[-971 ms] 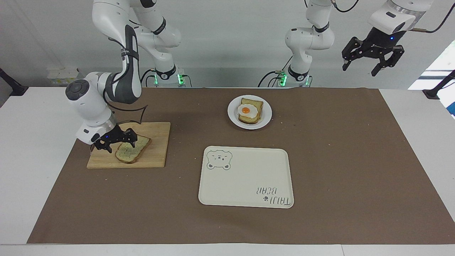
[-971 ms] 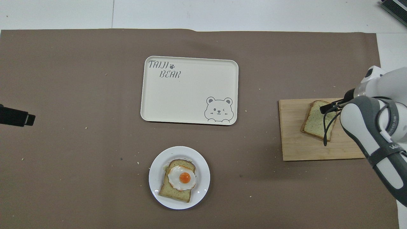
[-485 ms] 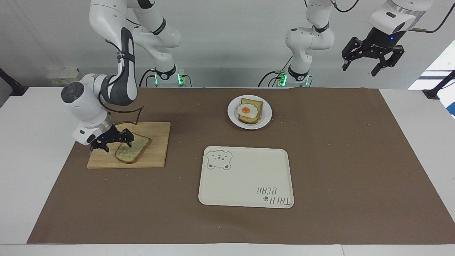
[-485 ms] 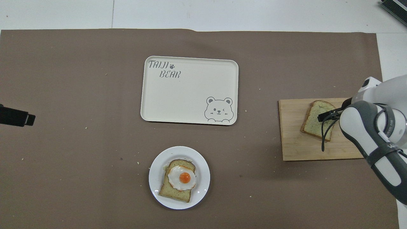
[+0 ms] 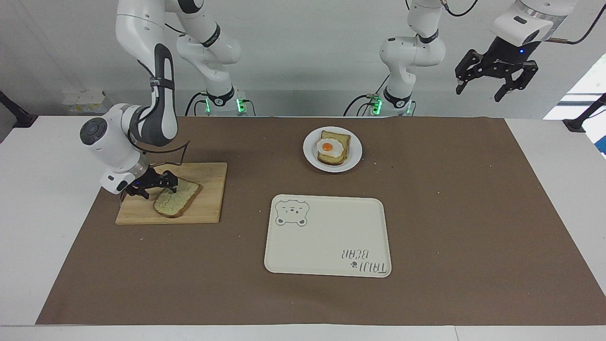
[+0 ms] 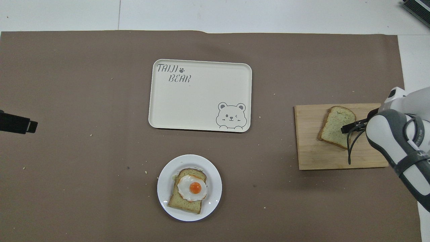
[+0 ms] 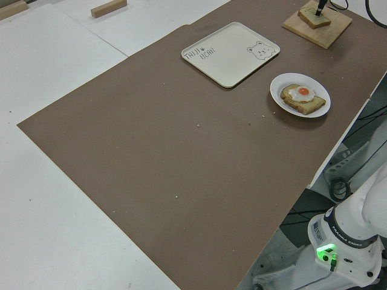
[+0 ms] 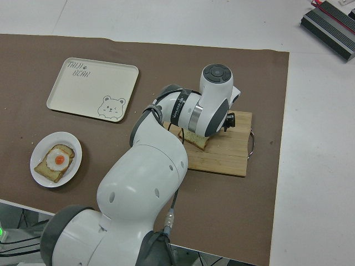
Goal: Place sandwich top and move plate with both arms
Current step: 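Grasp the bread slice edge with the right gripper and lift it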
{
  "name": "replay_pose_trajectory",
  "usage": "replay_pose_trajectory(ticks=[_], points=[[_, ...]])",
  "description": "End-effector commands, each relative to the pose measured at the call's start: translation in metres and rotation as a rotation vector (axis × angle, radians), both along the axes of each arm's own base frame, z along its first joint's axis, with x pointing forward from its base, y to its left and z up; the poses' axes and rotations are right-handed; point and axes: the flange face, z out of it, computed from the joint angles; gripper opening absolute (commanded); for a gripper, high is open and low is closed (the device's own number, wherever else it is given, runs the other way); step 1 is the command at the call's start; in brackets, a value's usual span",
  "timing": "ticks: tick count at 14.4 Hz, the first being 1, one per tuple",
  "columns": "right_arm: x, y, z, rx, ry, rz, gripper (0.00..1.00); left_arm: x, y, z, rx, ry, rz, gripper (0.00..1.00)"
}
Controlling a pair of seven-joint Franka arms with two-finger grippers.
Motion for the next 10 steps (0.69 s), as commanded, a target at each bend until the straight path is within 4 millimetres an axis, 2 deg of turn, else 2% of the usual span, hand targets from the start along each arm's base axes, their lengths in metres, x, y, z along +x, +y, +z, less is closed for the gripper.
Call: replay_pose_trajectory(ticks=[1, 3, 5, 10], points=[[-0.002, 0.007, -0.004, 0.047, -0.02, -0.012, 1.0, -0.008, -0.003, -0.001, -0.008, 0.004, 0.005, 1.0], [-0.005, 0.006, -0.006, 0.052, -0.016, -0.014, 0.96, -0.008, -0.002, -0.001, -0.008, 0.004, 0.007, 1.0], [-0.009, 0.001, -0.011, 0.054, -0.007, -0.022, 0.63, -0.008, -0.003, -0.001, -0.008, 0.004, 0.005, 1.0], [-0.012, 0.001, -0.014, 0.07, 0.003, -0.061, 0.0, -0.007, -0.003, 0.0, -0.009, 0.001, 0.005, 1.0]])
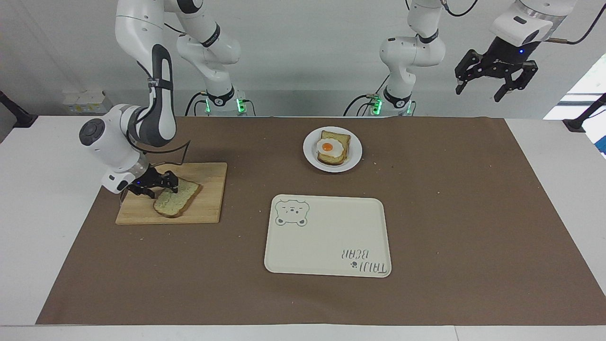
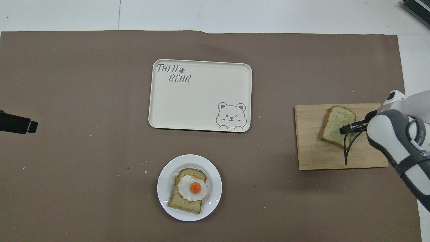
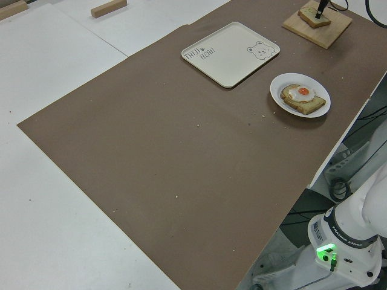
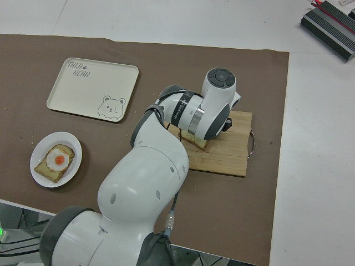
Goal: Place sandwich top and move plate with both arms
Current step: 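Grasp the bread slice edge with the right gripper and lift it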
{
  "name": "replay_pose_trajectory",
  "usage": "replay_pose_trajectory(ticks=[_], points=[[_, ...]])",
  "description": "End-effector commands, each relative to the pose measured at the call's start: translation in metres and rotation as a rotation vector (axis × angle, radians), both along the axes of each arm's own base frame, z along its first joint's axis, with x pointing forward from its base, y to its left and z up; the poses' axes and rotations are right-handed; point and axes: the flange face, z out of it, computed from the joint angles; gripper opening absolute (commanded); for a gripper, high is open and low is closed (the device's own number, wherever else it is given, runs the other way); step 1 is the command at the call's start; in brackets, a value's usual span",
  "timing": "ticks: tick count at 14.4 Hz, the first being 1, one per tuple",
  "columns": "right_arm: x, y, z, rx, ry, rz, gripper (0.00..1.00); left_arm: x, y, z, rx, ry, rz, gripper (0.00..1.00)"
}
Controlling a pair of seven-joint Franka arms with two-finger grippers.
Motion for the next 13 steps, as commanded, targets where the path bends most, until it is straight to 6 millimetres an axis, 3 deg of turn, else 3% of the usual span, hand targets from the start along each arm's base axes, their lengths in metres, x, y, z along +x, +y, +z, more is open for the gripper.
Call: replay_pose_trajectory(ticks=[1, 9, 13], points=[[-0.007, -0.009, -0.012, 0.007, 0.01, -0.047, 0.0, -0.007, -0.003, 0.0, -0.009, 0.001, 0.006, 1.0], [-0.006, -0.01, -0.008, 0.012, 0.016, -0.055, 0.0, -0.007, -0.002, 0.0, -0.007, 0.001, 0.008, 1.0], [0.007, -0.01, 0.024, 0.022, 0.017, -0.043, 0.0, -0.007, -0.003, 0.0, -0.009, 0.001, 0.006, 1.0]])
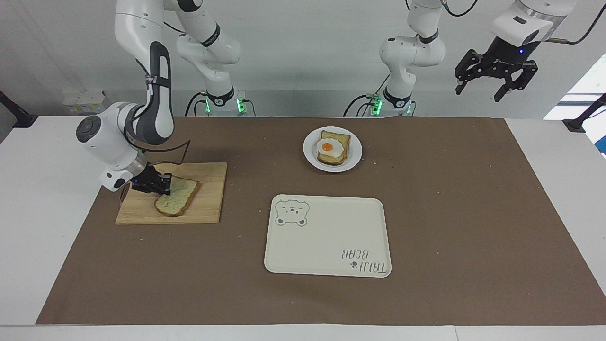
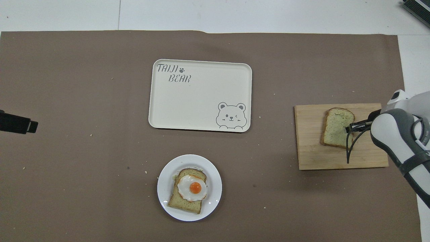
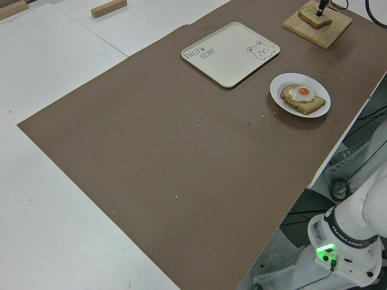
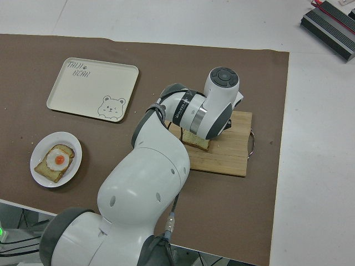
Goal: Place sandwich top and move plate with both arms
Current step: 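Grasp the bread slice edge with the right gripper and lift it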
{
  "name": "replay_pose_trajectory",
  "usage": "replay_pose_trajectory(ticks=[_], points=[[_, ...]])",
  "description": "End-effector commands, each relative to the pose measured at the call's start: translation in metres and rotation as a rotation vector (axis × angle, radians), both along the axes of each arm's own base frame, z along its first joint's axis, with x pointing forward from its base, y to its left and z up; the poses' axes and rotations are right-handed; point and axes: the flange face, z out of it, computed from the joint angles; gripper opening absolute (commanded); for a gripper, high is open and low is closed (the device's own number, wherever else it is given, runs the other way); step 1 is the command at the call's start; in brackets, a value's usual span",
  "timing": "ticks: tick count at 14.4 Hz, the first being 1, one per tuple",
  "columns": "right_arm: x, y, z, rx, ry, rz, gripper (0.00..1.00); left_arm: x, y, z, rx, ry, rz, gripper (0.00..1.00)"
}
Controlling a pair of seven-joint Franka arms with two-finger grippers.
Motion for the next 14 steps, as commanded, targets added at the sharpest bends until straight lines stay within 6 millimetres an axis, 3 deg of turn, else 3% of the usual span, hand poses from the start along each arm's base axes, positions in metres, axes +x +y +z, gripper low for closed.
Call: replay_pose_trajectory(ticks=[1, 8, 14], points=[[0.007, -0.003, 0.021, 0.02, 0.006, -0.008, 0.0, -0.007, -0.003, 0.0, -0.009, 0.001, 0.006, 1.0], [0.016, 0.009, 0.064, 0.05, 0.051, 0.033, 0.0, -0.007, -0.003, 0.0, -0.008, 0.002, 0.006, 1.0], [0.004, 0.035, 0.091, 0.076, 0.098, 0.086, 0.0, -0.007, -0.003, 0.0, -0.008, 0.002, 0.006, 1.0]])
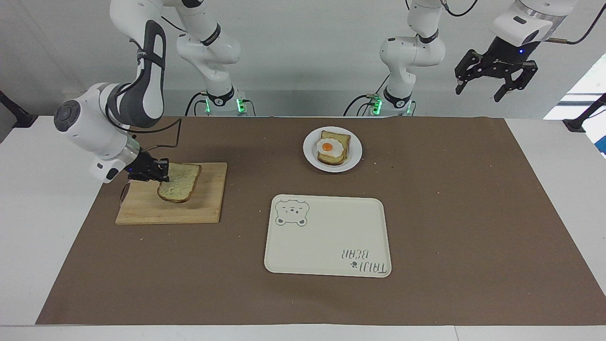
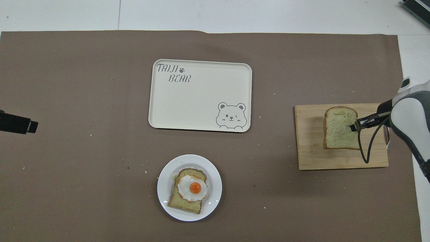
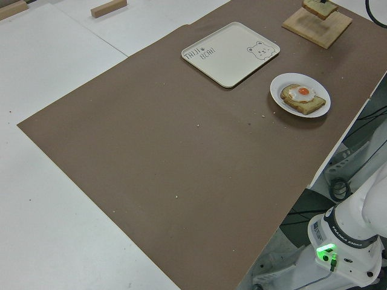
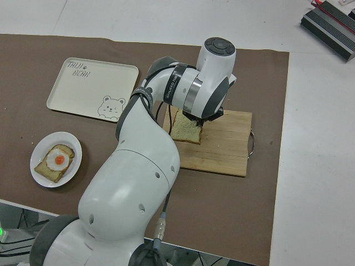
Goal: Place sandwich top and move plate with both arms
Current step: 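Grasp the bread slice edge with the right gripper and lift it, then carry the bread slice with the right gripper toward the egg plate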
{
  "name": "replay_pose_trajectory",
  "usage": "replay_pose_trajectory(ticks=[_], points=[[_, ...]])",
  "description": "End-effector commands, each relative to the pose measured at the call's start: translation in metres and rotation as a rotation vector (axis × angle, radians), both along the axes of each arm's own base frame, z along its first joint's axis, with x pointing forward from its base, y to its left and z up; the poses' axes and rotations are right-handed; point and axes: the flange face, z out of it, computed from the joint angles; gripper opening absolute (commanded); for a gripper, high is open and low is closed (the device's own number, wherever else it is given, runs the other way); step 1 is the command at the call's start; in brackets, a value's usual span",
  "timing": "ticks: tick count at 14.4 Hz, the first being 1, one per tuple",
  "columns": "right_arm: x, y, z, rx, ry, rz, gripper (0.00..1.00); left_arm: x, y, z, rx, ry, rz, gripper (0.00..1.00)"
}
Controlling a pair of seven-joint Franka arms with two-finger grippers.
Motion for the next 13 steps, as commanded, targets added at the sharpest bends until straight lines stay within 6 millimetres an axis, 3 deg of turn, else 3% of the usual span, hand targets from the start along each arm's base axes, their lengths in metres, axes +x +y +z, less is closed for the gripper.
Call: replay_pose_trajectory(ticks=[1, 8, 13], points=[[-0.01, 0.008, 0.017, 0.023, 0.024, 0.009, 0.0, -0.007, -0.003, 0.0, -0.008, 0.002, 0.006, 1.0], [-0.036, 0.034, 0.05, 0.061, 0.119, 0.069, 0.0, -0.007, -0.003, 0.0, -0.008, 0.001, 0.007, 1.0], [-0.053, 0.077, 0.069, 0.056, 0.178, 0.107, 0.0, -0.008, -0.002, 0.0, -0.008, 0.002, 0.006, 1.0]])
